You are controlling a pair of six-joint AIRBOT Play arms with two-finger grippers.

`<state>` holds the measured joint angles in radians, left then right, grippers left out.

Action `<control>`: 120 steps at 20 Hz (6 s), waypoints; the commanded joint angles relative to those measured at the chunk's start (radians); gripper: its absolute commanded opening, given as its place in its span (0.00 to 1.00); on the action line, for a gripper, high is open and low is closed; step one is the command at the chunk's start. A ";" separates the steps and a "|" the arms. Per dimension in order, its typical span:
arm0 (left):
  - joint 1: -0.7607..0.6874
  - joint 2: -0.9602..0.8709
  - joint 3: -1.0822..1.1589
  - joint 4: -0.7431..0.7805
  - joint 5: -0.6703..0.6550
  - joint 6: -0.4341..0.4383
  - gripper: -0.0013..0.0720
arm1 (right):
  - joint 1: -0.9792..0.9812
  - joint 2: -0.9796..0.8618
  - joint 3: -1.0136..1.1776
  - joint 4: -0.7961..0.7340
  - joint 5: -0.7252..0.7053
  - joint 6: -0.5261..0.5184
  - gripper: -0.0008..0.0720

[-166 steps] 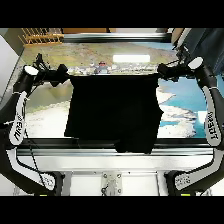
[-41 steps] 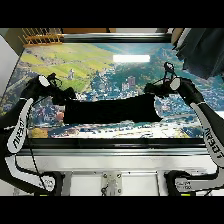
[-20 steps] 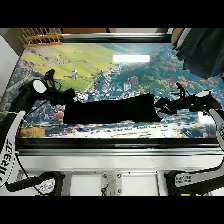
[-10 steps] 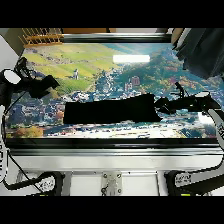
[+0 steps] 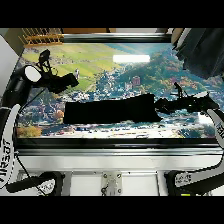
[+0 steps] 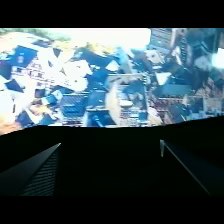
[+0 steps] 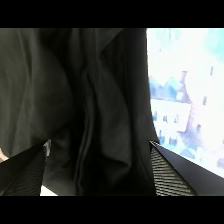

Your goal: Fold the clothes and pants, and hang the long-sleeved shirts on hangers.

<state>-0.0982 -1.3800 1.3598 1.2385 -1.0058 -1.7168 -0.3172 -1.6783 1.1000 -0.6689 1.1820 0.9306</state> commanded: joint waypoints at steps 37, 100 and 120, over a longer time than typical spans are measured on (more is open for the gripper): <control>-0.597 -0.718 0.467 -0.271 -0.024 0.086 0.03 | 0.283 0.207 0.566 -0.569 0.476 0.474 0.03; -0.263 0.070 -0.240 -0.063 -0.045 0.103 0.03 | 0.603 -0.020 -0.153 0.471 -0.221 -0.056 0.03; -0.264 0.070 -0.240 -0.063 -0.056 0.066 0.03 | -0.572 0.528 -0.201 -0.513 -0.203 0.690 0.03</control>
<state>-0.3614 -1.3102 1.1198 1.1751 -1.0645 -1.6485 -0.8242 -1.2110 0.9638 -1.0153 0.9833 1.4670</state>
